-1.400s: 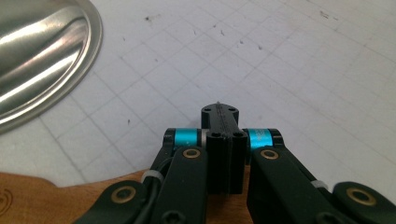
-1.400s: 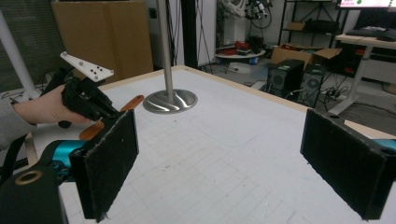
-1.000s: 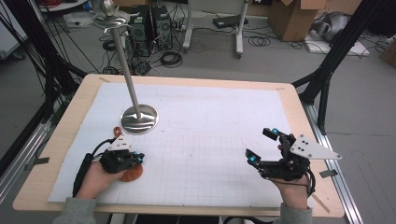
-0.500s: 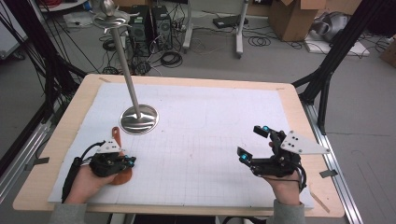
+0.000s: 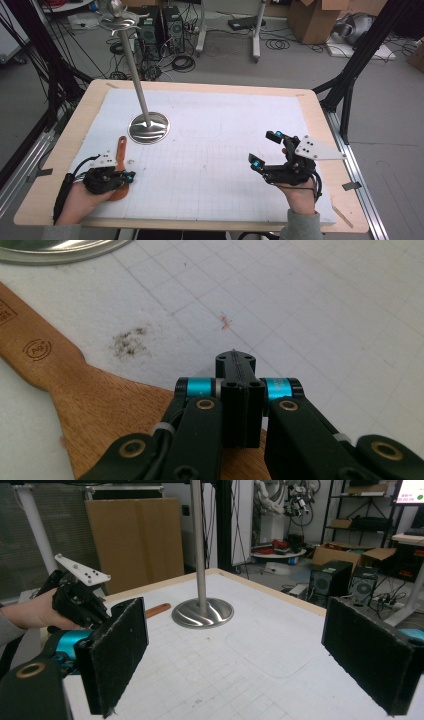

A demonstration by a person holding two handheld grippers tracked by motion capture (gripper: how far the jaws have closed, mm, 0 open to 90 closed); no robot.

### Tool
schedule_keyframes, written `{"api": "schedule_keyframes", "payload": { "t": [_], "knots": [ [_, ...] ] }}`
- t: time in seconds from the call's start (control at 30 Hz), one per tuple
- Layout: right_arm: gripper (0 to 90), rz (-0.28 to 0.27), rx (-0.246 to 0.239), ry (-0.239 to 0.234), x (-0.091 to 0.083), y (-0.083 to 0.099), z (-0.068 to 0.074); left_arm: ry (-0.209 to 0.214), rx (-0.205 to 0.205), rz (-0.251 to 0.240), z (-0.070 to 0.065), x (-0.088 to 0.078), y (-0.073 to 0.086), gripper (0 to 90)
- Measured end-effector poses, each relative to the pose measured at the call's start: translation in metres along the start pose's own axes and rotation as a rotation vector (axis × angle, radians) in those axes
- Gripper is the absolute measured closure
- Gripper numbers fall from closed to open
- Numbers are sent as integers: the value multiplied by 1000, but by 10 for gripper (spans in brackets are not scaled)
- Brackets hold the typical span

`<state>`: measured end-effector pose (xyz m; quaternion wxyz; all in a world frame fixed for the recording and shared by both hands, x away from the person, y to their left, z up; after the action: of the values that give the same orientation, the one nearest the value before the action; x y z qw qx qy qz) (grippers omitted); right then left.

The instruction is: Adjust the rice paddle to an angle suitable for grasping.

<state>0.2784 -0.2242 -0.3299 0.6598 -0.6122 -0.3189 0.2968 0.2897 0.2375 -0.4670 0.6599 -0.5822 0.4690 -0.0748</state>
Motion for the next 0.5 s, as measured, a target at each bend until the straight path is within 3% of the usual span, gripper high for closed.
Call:
{"api": "schedule_keyframes", "payload": {
  "t": [0.5],
  "knots": [
    [101,11,-6,-34,18,2,6,-36,-36,-7,13,-30,16,894]
  ]
}}
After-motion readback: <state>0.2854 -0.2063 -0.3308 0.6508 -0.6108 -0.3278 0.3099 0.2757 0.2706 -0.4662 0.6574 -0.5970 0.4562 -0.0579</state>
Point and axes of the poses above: each handheld gripper's, and its own axes: x roughly forward along the jaws, y roughly out of its underside, z roughly to its left, the point moved 4 cm from there along x, roughly forward along the jaws, and after that the axes turned 10 degrees about -z, right-handed, at the moved point
